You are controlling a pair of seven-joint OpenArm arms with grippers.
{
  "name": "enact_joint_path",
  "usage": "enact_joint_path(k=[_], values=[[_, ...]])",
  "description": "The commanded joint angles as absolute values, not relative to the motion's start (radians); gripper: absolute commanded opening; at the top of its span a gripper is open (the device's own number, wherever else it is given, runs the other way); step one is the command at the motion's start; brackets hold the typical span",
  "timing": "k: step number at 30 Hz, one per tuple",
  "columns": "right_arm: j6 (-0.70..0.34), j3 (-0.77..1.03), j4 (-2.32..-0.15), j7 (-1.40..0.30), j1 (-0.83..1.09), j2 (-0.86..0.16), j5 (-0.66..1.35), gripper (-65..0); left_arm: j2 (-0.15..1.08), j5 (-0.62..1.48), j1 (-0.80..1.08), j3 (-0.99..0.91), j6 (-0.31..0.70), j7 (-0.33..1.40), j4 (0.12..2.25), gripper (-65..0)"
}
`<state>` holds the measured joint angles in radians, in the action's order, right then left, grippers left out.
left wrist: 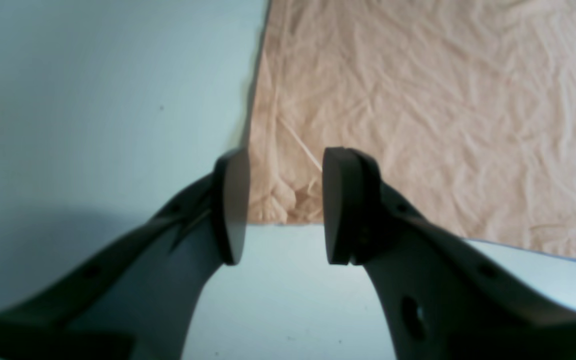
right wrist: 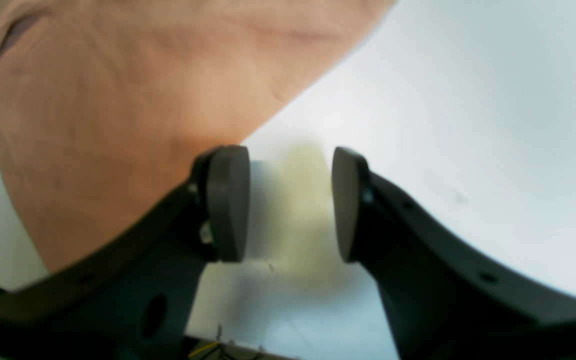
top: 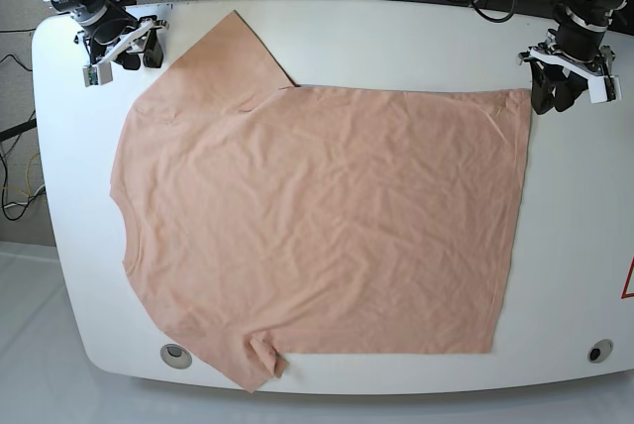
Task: Fold the T-shirt properly
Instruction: 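Position open grippers over the sleeve corner and the shoulder corner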
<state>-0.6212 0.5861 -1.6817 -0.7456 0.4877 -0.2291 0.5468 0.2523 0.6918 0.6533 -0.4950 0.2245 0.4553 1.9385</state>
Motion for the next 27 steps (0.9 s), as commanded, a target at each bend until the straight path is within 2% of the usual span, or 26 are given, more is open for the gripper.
enact_joint_path(k=[1, 27], values=[[-0.624, 0.593, -1.693, -0.733, 0.487, -0.243, 0.563, -39.1, 0.263, 0.710, 0.656, -0.511, 0.227, 0.432, 1.949, -42.1], [-0.652, 0.520, -1.738, -0.750, 0.509, -0.229, 0.543, -38.9, 0.264, 0.697, 0.647, -0.494, 0.234, 0.464, 1.935, -42.2]])
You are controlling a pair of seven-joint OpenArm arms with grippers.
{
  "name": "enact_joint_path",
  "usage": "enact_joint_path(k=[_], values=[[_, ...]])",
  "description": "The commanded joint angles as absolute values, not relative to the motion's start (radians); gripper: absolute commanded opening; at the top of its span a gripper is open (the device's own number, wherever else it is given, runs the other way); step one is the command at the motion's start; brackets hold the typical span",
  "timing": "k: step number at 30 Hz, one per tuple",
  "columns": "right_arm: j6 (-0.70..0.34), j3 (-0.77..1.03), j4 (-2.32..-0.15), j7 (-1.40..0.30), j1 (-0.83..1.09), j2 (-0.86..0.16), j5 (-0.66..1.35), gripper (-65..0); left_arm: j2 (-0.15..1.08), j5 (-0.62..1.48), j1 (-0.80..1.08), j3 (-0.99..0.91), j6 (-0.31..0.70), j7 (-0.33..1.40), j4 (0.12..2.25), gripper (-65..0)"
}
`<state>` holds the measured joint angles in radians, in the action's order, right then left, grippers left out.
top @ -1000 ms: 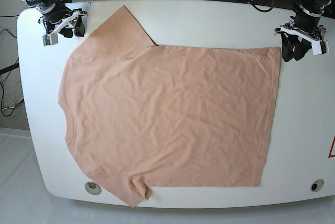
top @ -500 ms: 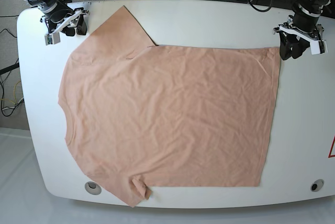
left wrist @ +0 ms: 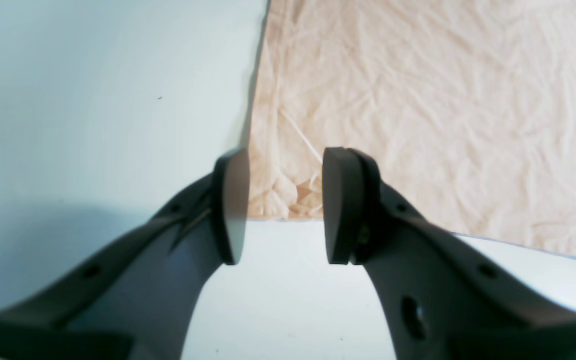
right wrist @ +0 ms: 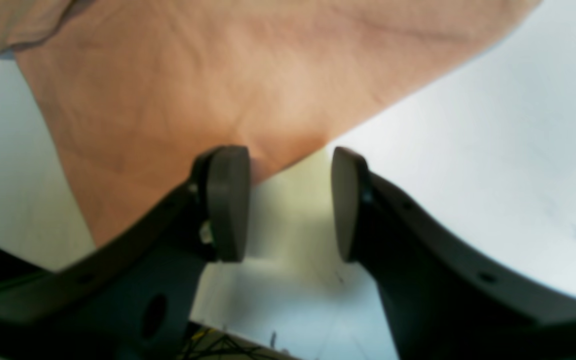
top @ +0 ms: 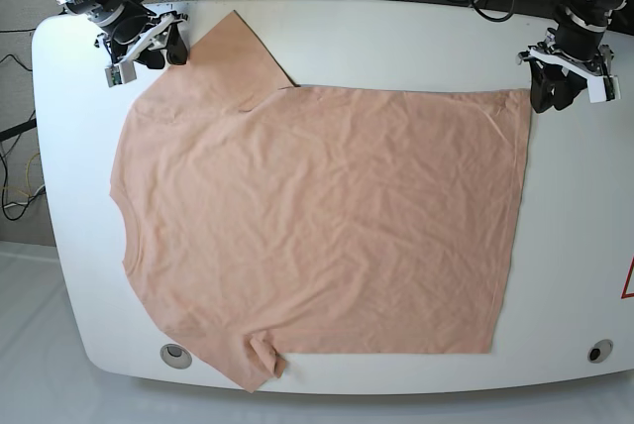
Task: Fold the T-shirt properly
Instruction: 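Position open grippers over the sleeve corner and the shoulder corner, then lower both grippers onto the shirt edges and close them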
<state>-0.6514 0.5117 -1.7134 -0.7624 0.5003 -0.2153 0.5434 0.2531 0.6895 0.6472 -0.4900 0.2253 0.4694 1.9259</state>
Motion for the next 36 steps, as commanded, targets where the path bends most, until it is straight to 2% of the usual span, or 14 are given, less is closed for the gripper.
enact_joint_path(k=[1, 13, 36], values=[[-0.652, 0.520, -1.740, -0.750, 0.510, -0.229, 0.543, -38.9, 0.264, 0.697, 0.646, -0.493, 0.234, 0.472, 1.933, -42.2], [-0.664, 0.535, -1.729, -0.757, 0.505, -0.214, 0.551, -39.3, 0.263, 0.709, 0.600, -0.498, 0.235, 0.630, 1.901, -39.0], [-0.672, 0.506, -1.732, -0.776, 0.480, -0.224, 0.564, -39.7, 0.225, 0.709, 0.562, -0.575, 0.236, 0.649, 1.893, -37.5]])
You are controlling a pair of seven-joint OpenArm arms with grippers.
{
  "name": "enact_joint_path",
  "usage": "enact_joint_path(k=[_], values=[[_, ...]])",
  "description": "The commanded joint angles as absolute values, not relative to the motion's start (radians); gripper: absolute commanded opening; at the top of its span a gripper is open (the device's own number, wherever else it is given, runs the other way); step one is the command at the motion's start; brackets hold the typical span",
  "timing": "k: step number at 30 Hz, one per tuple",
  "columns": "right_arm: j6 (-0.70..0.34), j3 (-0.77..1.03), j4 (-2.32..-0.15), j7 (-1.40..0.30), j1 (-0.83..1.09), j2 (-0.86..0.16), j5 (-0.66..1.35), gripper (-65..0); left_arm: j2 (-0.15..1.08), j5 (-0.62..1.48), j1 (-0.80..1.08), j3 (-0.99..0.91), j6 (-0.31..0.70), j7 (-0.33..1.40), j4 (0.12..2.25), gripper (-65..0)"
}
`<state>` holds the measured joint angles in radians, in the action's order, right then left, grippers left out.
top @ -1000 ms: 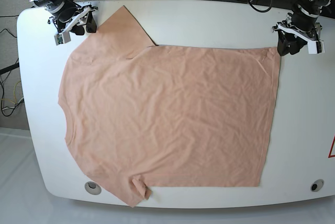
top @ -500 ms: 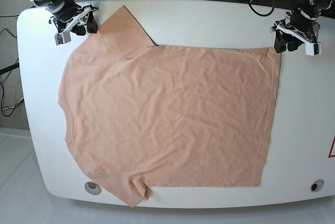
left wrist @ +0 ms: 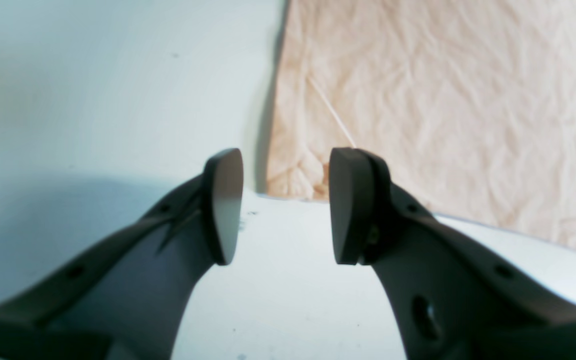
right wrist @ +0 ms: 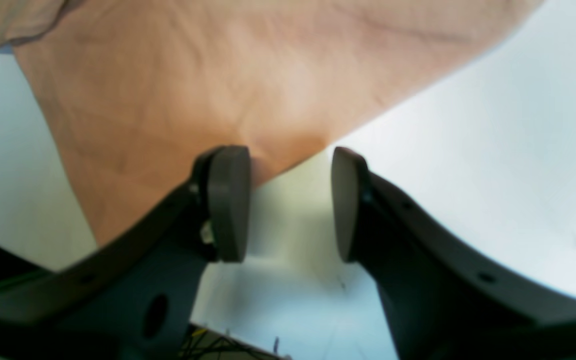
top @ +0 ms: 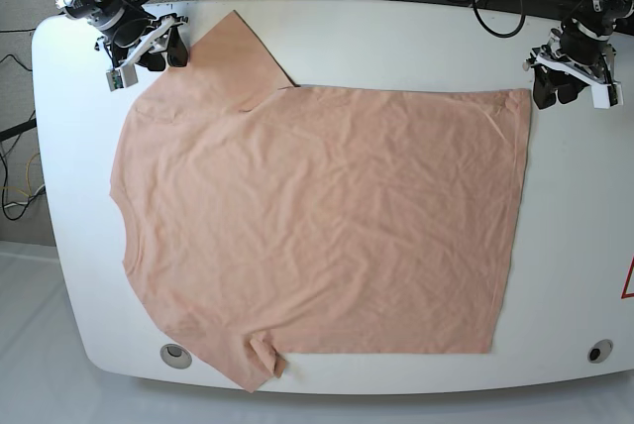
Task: Fold the T-shirt properly
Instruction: 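Lower both grippers onto the shirt edges and close them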
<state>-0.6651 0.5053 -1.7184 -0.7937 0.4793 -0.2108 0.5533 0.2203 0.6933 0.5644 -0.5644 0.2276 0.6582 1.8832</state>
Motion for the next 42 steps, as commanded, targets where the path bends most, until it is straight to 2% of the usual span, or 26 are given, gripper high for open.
enact_joint_path(k=[1, 11, 21, 25, 33, 42], values=[[-0.672, 0.503, -1.730, -0.775, 0.480, -0.225, 0.562, -39.7, 0.224, 0.709, 0.559, -0.577, 0.237, 0.653, 1.892, -37.4], [-0.664, 0.475, -1.726, -0.764, 0.469, -0.227, 0.533, -40.1, 0.238, 0.702, 0.560, -0.529, 0.234, 0.634, 1.901, -36.9], [-0.664, 0.434, -1.699, -0.780, 0.457, -0.223, 0.532, -53.0, 0.253, 0.705, 0.569, -0.540, 0.236, 0.627, 1.884, -38.5], [-0.650, 0.451, -1.686, -0.811, 0.443, -0.228, 0.586, -51.4, 0.259, 0.710, 0.560, -0.553, 0.234, 0.620, 1.848, -39.5], [-0.658, 0.481, -1.664, -0.898, 0.428, -0.233, 0.734, -42.5, 0.277, 0.728, 0.557, -0.592, 0.234, 0.623, 1.822, -39.5], [-0.646, 0.507, -1.651, -0.891, 0.434, -0.226, 0.719, -43.3, 0.271, 0.704, 0.547, -0.584, 0.226, 0.623, 1.831, -38.6]])
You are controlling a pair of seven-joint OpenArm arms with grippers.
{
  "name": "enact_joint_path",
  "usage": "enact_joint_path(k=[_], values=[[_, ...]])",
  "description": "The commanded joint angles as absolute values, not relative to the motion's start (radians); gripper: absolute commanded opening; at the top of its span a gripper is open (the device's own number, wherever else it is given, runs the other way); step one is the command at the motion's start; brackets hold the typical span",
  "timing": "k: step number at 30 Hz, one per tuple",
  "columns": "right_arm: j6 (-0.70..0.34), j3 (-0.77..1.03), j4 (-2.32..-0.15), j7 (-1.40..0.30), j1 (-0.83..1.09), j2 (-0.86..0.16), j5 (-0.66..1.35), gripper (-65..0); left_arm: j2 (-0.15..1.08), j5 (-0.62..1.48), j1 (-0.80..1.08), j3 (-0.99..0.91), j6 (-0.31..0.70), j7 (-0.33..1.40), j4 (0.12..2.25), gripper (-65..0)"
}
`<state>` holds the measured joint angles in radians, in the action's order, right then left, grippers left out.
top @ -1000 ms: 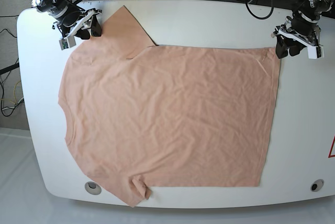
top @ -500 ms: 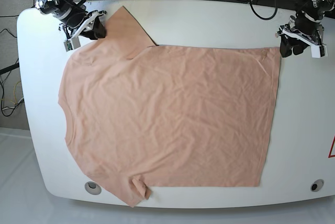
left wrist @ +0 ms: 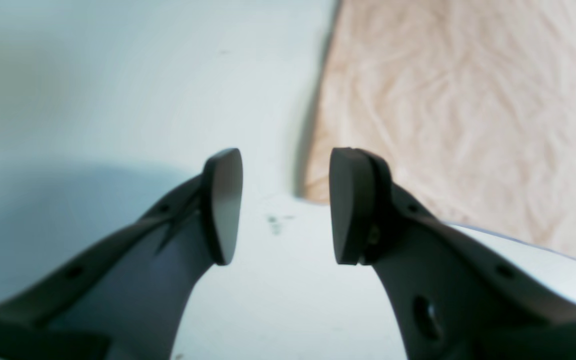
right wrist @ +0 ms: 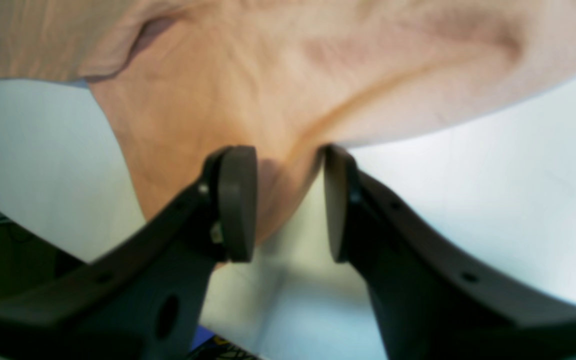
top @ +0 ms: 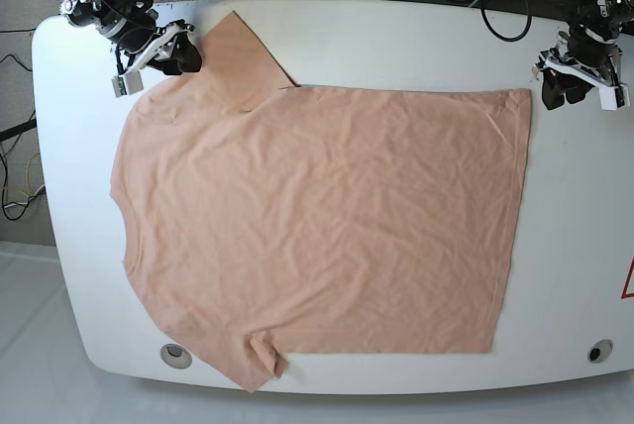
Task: Fold the T-shirt properly
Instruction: 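Lower both grippers onto the shirt edges and close them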
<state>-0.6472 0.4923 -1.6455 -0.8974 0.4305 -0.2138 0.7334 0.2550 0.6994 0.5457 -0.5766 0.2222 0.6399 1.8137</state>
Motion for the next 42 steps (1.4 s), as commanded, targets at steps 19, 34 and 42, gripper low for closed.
enact_joint_path(k=[19, 34, 42], values=[[-0.645, 0.526, -1.562, -0.854, 0.432, -0.196, 0.543, -42.3, 0.274, 0.705, 0.529, -0.575, 0.222, 0.612, 1.815, -37.6], [-0.655, 0.423, -1.561, -0.868, 0.431, -0.202, 0.630, -43.0, 0.274, 0.710, 0.511, -0.559, 0.227, 0.625, 1.735, -38.5], [-0.655, 0.432, -1.564, -0.862, 0.426, -0.202, 0.619, -43.0, 0.274, 0.703, 0.503, -0.558, 0.225, 0.638, 1.742, -38.4]])
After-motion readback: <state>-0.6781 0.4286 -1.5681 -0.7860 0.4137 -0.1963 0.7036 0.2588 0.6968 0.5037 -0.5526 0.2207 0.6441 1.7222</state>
